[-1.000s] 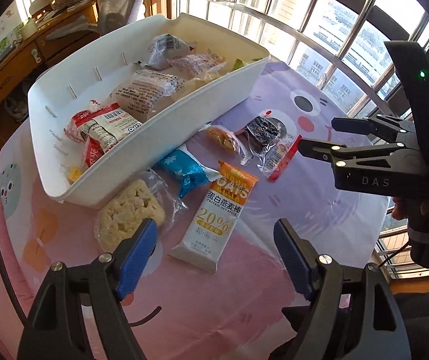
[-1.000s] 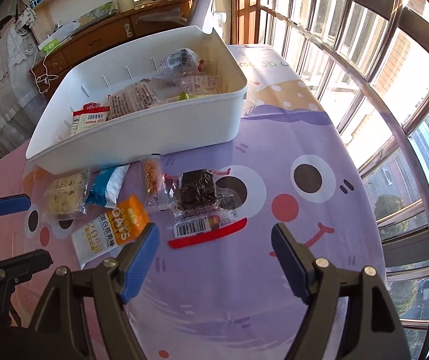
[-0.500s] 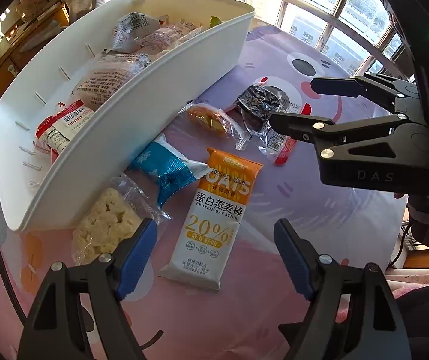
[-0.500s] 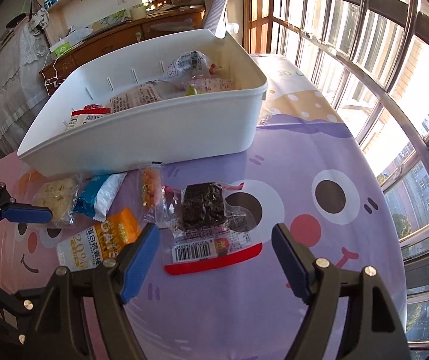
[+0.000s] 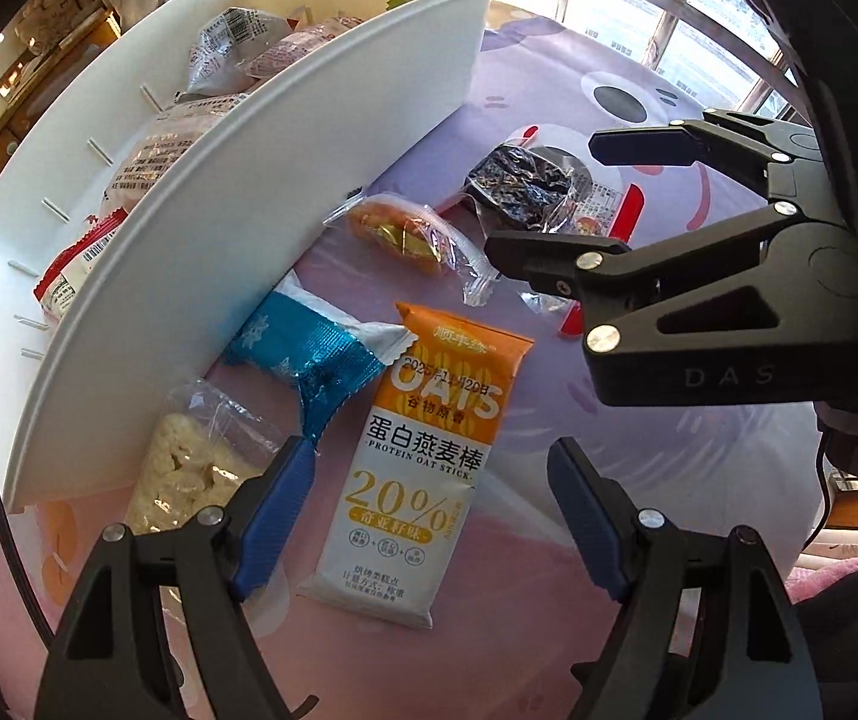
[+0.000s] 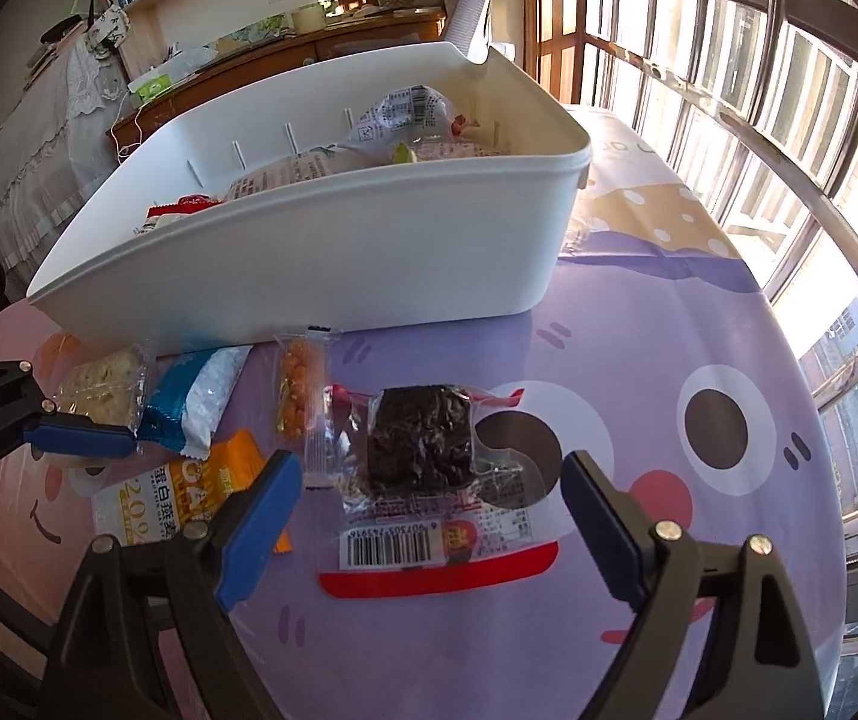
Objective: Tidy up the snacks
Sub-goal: 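Grasp the white OATS stick with the left tool while the right tool approaches the brownie packet, then lift the OATS stick with the left tool while the right tool closes on the brownie packet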
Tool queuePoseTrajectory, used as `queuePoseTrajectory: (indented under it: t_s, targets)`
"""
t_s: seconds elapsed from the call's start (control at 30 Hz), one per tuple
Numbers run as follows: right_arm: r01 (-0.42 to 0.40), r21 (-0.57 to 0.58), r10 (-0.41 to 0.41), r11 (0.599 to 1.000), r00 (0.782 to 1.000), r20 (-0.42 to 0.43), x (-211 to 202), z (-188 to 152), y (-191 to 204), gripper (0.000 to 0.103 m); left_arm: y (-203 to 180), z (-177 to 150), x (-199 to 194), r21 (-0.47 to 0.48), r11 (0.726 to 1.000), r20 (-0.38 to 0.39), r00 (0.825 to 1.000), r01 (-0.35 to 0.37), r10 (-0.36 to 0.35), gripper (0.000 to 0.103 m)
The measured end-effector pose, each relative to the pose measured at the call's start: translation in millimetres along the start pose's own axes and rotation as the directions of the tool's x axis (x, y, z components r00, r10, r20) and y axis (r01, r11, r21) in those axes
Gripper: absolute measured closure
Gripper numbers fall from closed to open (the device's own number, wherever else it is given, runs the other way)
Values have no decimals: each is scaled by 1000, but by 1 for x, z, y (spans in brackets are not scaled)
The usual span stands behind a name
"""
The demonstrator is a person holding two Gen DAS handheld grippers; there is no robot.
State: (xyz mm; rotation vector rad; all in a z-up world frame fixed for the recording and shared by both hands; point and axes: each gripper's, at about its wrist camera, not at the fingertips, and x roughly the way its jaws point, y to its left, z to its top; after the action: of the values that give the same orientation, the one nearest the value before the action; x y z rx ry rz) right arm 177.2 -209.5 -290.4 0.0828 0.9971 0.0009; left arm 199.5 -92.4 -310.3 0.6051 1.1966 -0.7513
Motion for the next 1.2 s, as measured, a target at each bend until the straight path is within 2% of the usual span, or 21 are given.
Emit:
queuePoseTrajectory:
  t_s: [0.13,0.37,0.57,0.63,0.9,1.2]
  targets:
    - [-19,-14,19,1000,1000,-9,6,1,1,14,-4,5,6,-8,1000,-7,1000,-17,17,30]
    - [-33,-50,33,998,999,-19,16,4,6,14,-6,16,18,-33,999,-33,999,-28,27,53]
    - [-36,-85,35,996,999,-12,18,7,7,19,-12,20,20,-50,999,-35,999,-14,12,62]
    - [-32,-98,31,995,999,-11,18,8,7,23,-13,19,19,-57,998,-38,999,-11,9,62]
    - [-44,-113,44,993,999,-8,17,7,5,26,-8,19,15,-88,996,-43,999,-10,6,63]
    - [-33,-103,33,994,999,-9,10,3,4,34,6,4,7,-110,994,-31,999,7,-10,64]
